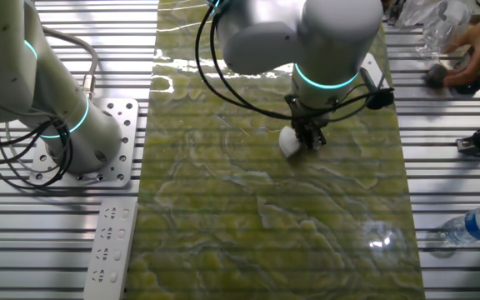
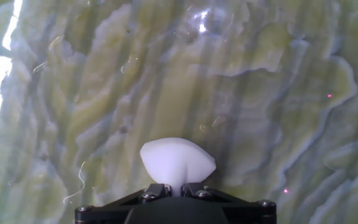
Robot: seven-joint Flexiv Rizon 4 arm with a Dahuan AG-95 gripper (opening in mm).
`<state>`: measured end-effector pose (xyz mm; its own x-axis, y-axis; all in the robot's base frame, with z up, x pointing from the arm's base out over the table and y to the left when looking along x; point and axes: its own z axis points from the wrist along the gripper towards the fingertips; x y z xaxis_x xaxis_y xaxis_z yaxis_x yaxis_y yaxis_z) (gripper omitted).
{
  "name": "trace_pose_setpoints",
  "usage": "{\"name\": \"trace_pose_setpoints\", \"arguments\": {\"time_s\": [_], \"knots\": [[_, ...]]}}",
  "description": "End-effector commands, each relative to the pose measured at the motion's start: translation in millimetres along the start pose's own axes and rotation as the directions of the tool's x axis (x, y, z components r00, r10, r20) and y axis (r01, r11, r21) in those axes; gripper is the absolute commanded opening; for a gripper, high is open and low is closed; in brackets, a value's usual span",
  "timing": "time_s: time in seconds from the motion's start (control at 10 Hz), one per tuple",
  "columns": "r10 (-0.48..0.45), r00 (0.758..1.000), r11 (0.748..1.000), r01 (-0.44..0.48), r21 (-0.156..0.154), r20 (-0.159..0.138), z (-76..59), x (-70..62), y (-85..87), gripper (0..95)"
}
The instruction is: Clean the tabletop with a sponge
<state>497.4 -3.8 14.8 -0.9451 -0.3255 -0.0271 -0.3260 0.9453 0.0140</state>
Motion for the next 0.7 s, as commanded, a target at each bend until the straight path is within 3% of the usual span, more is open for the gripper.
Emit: {"name": "trace_pose_setpoints", "arguments": {"time_s": [0.1,0.4,0.7], "knots": [[-0.023,1.000,1.000,0.023,0.008,0.001,3.9,5.2,-10.7,0.0],[-0.045,0.999,0.999,0.045,0.002,0.000,1.9,16.1,-25.1,0.0],[-0.088,0.996,0.996,0.088,0.023,-0.009,2.0,28.8,-40.1,0.0]]}}
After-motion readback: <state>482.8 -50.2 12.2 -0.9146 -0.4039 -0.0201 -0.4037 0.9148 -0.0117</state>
